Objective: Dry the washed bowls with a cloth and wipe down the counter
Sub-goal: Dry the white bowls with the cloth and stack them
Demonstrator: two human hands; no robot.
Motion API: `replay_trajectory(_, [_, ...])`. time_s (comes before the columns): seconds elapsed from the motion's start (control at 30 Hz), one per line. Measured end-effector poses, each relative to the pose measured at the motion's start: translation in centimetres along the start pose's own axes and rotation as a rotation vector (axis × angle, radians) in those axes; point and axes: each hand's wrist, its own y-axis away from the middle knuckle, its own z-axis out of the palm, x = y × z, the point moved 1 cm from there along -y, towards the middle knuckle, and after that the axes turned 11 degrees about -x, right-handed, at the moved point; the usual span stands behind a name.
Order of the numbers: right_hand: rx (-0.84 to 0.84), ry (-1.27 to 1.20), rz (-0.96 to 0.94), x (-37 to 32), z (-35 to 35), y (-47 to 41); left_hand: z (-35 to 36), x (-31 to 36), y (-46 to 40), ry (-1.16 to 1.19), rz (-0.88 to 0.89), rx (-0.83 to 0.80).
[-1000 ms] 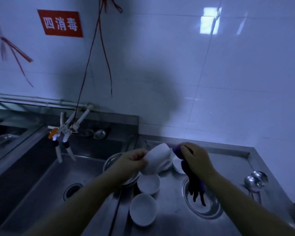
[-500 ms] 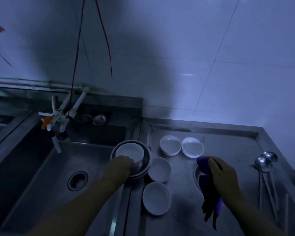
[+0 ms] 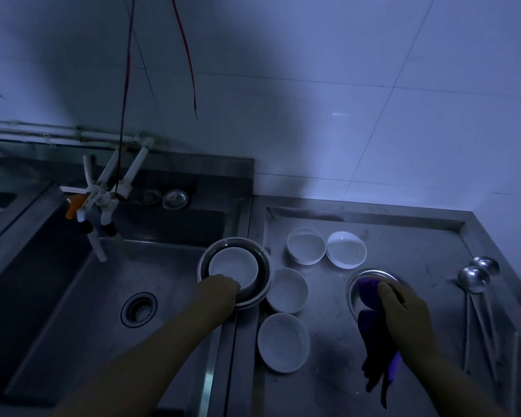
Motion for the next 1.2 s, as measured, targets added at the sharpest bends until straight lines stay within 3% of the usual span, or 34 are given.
replay_trajectory(0.13, [-0.018,-0.017,-0.032,-0.1,0.1,-0.4,-0.7,0.3,1.0,0.078,0.026,0.066])
replay_trajectory(0.27, [-0.078,-0.041,-0.015,0.3,-0.2,-0.8,-1.5,2.5,4.3,0.265,0.212,0.478])
replay_trajectory(0.33, [-0.087,-0.053,-0.011,0.7,-0.3,-1.1,0.0,4.4,6.0,0.429,0.201,0.524])
replay_trajectory(0.43, [-0.101,-0.046,-0.008,1.3,-0.4,-1.2,3.9,7.7,6.9,0.693,0.015,0.291])
replay_trajectory(0.57, [-0.119,-0.092,0.000,2.4,-1.0,-0.8,7.3,10.5,5.2,0.816,-0.224,0.008])
replay_trajectory(1.03, [-0.191,-0.094,-0.043,6.4,-6.1,0.2,8.2,16.3,3.4,1.279,-0.532,-0.185])
replay_trajectory(1.2, [-0.181,-0.067,-0.031,7.7,-7.9,0.0,7.0,17.5,3.4,1.708,-0.628,-0.183])
